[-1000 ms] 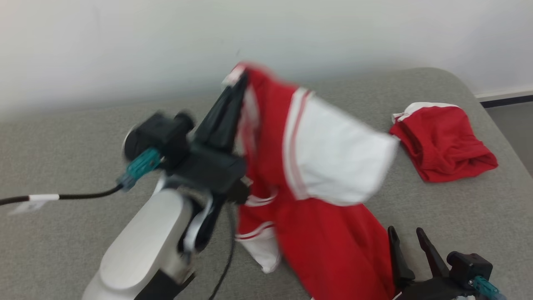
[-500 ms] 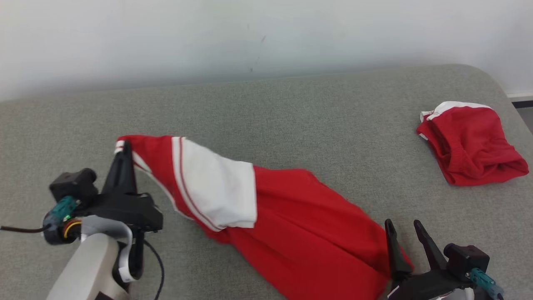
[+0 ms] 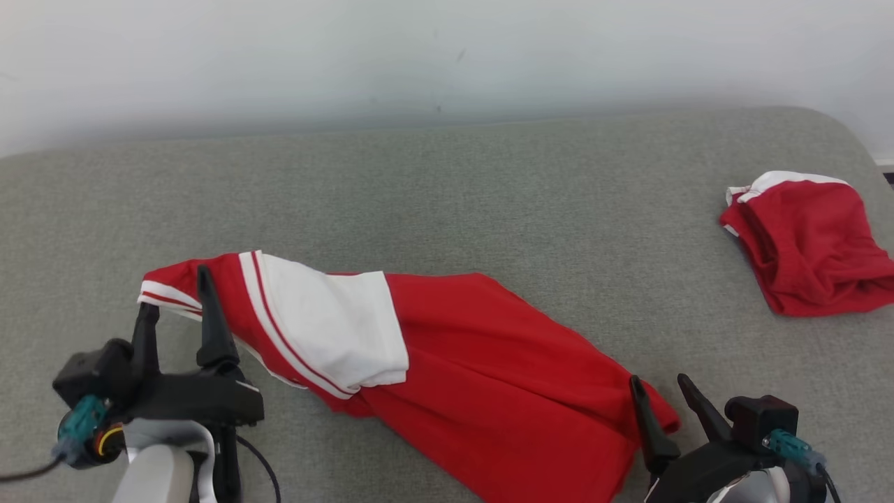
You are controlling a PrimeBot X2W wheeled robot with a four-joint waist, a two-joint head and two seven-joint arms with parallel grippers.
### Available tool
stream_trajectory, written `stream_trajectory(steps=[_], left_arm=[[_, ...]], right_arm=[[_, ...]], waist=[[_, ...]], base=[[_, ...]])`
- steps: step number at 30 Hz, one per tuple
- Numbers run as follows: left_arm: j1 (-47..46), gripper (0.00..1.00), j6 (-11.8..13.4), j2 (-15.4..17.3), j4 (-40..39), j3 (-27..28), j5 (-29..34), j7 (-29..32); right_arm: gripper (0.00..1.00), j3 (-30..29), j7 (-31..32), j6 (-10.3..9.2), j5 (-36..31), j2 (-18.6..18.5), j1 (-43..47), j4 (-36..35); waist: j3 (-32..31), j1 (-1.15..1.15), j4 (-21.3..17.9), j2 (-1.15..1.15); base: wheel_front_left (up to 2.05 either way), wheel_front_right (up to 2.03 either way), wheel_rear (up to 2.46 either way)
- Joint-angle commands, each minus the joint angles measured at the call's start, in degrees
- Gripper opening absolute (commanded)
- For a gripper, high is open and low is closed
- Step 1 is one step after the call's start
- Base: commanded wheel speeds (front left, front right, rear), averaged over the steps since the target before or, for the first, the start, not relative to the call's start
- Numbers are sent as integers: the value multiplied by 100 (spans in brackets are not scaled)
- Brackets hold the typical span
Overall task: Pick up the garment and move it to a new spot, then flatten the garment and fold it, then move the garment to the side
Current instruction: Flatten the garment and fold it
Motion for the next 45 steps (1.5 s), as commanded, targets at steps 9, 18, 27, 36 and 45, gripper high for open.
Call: stream_trajectory(steps=[9, 18, 27, 36, 45], left_arm=[[878, 100, -490, -611, -477, 402, 332, 2], [847, 100, -706, -603, 239, 213, -11, 582], [814, 100, -569, -441, -179, 253, 356, 120], [749, 100, -659, -597, -611, 16, 552, -7], [617, 100, -739, -684, -644, -134, 559, -18]], right_arm=[[100, -144, 836, 20, -15, -3, 251, -210], [100, -195, 1104, 20, 3, -4, 364, -349], [100, -211, 1472, 20, -12, -4, 490, -355], [0, -468, 1824, 20, -623, -2, -81, -123], [0, -1000, 1692, 19, -1241, -365, -1199, 76]], waist=[[-99, 0, 443, 0], [-212, 0, 609, 0], [-154, 0, 707, 0], [148, 0, 862, 0], [335, 0, 1104, 0]], base=[[0, 0, 0], [0, 0, 0], [0, 0, 0], [0, 0, 0], [0, 0, 0]])
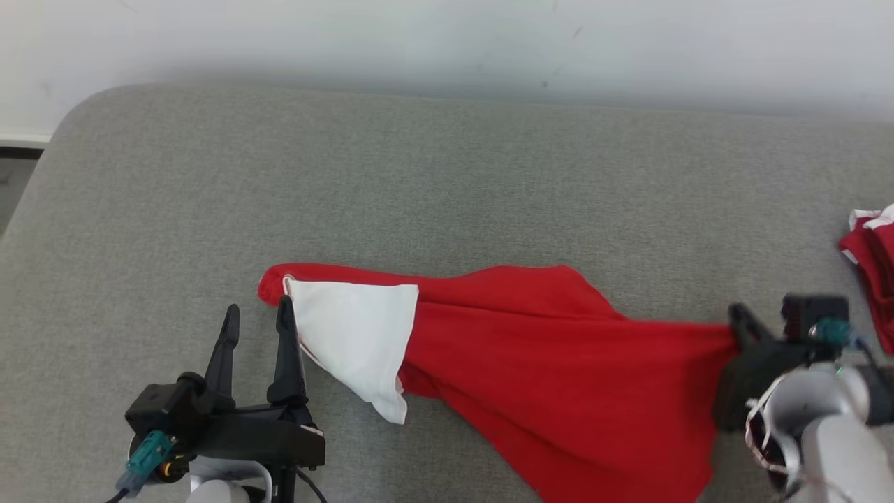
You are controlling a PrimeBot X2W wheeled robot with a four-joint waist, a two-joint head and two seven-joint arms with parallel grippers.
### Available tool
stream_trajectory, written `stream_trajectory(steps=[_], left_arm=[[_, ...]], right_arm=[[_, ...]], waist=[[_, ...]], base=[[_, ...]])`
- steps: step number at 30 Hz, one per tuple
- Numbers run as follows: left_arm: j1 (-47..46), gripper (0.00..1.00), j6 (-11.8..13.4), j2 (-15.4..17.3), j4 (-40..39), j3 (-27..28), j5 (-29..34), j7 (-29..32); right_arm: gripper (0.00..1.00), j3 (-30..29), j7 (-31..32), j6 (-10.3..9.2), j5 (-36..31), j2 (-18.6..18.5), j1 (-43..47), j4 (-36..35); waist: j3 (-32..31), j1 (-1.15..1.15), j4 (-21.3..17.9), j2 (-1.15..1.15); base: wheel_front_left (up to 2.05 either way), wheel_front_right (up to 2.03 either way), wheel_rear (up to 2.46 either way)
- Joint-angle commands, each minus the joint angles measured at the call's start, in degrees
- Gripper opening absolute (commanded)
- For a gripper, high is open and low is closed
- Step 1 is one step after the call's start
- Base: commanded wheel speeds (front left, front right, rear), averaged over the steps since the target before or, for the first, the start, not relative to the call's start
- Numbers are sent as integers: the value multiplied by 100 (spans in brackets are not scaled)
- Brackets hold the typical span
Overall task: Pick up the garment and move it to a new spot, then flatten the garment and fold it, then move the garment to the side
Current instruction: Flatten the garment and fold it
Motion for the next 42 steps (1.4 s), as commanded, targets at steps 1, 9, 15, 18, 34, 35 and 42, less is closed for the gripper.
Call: stream_trajectory(steps=[1, 9, 15, 18, 34, 35, 42], left_arm=[[-93, 100, -33, -20, -15, -3, 32, -24], [-116, 100, -57, -59, -54, -23, 45, -26], [-163, 100, -89, -72, -90, -78, 52, -26], [-203, 100, -141, -79, -109, -159, 52, -27], [-262, 100, -80, -85, -343, -553, -201, -27], [-264, 100, -71, -86, -348, -563, -203, -27], [-160, 100, -43, -84, -342, -505, -85, -27]], right_arm=[[0, -31, -46, 20, -58, -91, -176, 54], [0, -82, -318, 18, -243, -604, -1287, 596], [0, -67, -595, 14, -355, -938, -2070, 1078], [0, -94, -845, 14, -431, -1155, -2535, 1408], [100, 128, -1772, 14, -1046, -1677, -4036, 2575], [100, 156, -1802, 14, -1052, -1649, -4055, 2681], [100, 85, -1874, 14, -708, -1258, -3646, 3080]], waist=[[66, 0, 100, 0], [168, 0, 377, 0], [278, 0, 553, 0], [346, 0, 696, 0], [642, 0, 1236, 0], [640, 0, 1236, 0], [398, 0, 1067, 0]], base=[[0, 0, 0], [0, 0, 0], [0, 0, 0], [0, 0, 0], [0, 0, 0], [0, 0, 0], [0, 0, 0]])
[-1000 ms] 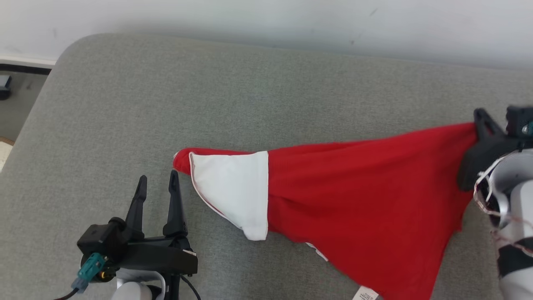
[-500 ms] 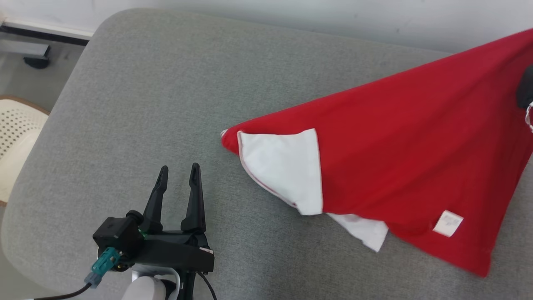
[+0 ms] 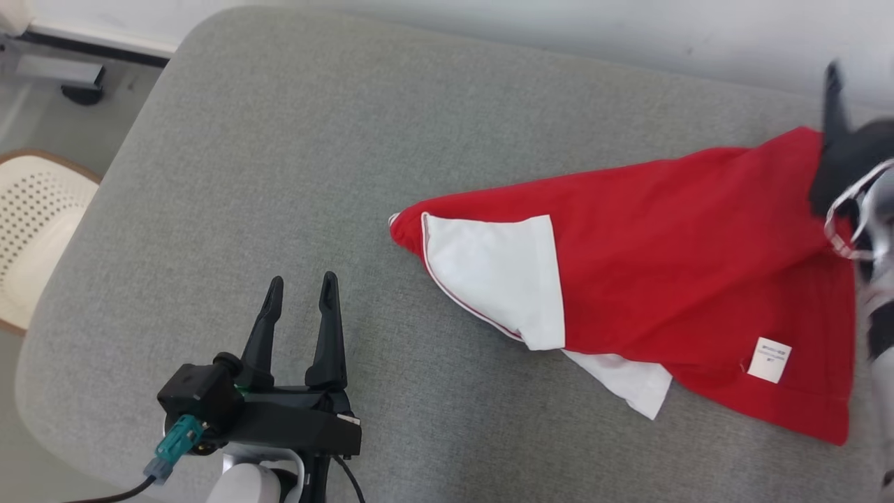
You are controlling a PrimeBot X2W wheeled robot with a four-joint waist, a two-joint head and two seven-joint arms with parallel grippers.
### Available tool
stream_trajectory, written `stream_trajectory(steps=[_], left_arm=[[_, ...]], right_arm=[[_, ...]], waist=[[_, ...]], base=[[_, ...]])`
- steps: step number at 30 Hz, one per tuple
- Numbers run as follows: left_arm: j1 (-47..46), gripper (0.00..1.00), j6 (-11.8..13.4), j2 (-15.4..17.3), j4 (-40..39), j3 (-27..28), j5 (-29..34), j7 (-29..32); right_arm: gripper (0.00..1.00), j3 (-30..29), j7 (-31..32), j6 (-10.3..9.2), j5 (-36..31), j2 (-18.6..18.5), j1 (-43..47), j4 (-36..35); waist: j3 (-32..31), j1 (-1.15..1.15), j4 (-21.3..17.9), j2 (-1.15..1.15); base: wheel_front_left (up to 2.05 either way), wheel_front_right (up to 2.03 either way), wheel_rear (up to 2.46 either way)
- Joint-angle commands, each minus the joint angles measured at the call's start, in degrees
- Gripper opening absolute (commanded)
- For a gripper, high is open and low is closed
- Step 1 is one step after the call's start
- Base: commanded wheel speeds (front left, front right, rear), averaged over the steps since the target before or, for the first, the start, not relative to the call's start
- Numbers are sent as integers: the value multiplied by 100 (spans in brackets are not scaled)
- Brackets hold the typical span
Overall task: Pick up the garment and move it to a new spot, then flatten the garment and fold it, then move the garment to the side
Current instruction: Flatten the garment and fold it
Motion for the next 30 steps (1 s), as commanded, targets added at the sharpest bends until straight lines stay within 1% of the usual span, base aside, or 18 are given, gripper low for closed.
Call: stream_trajectory(steps=[1, 6, 8, 11, 12, 15, 18, 21, 23, 25, 26, 30], left_arm=[[68, 100, -3, -3, 7, 41, 63, -21], [179, 100, -36, -2, 102, 87, 176, -21], [244, 100, -61, -2, 143, 76, 190, -21], [274, 100, -93, -3, 220, 50, 213, -21], [274, 100, -93, -3, 220, 50, 213, -21], [264, 100, -147, 8, 339, -52, 239, -1], [158, 100, -197, 21, 479, -206, 295, 125], [-15, 100, -238, 59, 611, -353, 352, 303], [-156, 100, -254, 75, 710, -429, 412, 415], [-317, 100, -203, 106, 844, -473, 472, 551], [-509, 100, -129, 156, 1015, -460, 535, 704], [-931, 100, -10, 272, 1399, -499, 645, 1097]], right_arm=[[100, -15, 19, 6, 152, 108, 231, 5], [100, 140, 269, 6, 633, 405, 898, -316], [100, 211, 402, 6, 829, 513, 1260, -619], [100, 267, 580, 6, 1059, 684, 1852, -1273], [100, 267, 580, 6, 1059, 684, 1852, -1273], [100, 193, 804, 6, 1266, 930, 2586, -2055], [100, 59, 1016, 6, 1309, 1210, 3305, -2837], [100, -10, 1218, 6, 1340, 1457, 3925, -3493], [100, -36, 1317, 6, 1377, 1552, 4246, -3854], [100, -48, 1385, 6, 1421, 1612, 4511, -4140], [100, 11, 1438, 6, 1469, 1644, 4697, -4350], [100, 211, 1485, 7, 1768, 1649, 4886, -4532]], waist=[[-190, 0, -161, -1], [-494, 0, -444, -1], [-615, 0, -560, -1], [-774, 0, -745, -1], [-774, 0, -745, -1], [-898, 0, -919, -1], [-993, 0, -1098, -1], [-1057, 0, -1276, -1], [-1074, 0, -1382, -1], [-1082, 0, -1495, -1], [-1060, 0, -1625, -1], [-957, 0, -1878, -1]], base=[[0, 0, 0], [0, 0, 0], [0, 0, 0], [0, 0, 0], [0, 0, 0], [0, 0, 0], [0, 0, 0], [0, 0, 0], [0, 0, 0], [0, 0, 0], [0, 0, 0], [0, 0, 0]])
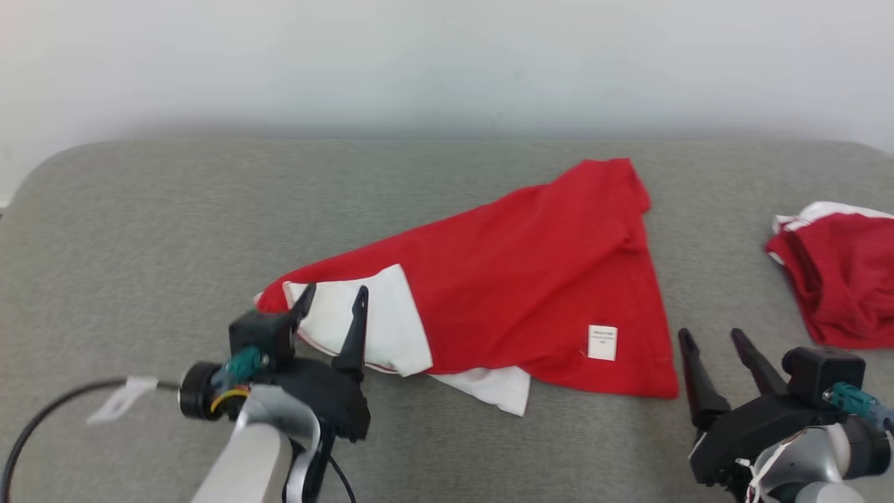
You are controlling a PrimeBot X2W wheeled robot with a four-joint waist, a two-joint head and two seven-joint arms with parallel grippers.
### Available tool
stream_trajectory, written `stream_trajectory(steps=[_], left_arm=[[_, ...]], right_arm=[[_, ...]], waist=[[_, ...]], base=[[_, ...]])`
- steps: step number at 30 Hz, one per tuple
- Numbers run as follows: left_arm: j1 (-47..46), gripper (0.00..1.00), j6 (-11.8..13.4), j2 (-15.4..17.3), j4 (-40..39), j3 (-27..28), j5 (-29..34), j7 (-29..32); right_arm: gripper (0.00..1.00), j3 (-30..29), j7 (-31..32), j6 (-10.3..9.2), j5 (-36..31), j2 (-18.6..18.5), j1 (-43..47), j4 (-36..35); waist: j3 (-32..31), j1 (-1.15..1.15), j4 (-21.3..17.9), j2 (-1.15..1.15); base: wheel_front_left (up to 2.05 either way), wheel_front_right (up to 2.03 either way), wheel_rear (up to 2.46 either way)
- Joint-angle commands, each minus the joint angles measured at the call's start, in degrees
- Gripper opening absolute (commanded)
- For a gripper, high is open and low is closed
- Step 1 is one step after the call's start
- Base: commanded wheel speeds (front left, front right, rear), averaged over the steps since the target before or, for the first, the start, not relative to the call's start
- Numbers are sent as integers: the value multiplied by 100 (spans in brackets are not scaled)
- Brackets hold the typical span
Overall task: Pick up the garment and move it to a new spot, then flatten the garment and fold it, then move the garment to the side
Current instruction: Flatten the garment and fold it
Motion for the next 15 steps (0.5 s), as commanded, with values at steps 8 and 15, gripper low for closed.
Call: stream_trajectory(steps=[8, 15], left_arm=[[-963, 100, 236, -25, 988, -6, -62, 959], [-1619, 100, 536, -34, 1612, 34, -96, 1717]], right_arm=[[100, 243, -40, 8, 91, 12, -144, -76], [100, 598, 80, 8, -140, 12, -518, -137]], waist=[[325, 1, -542, 0], [600, 1, -747, 0]], base=[[0, 0, 0], [0, 0, 0]])
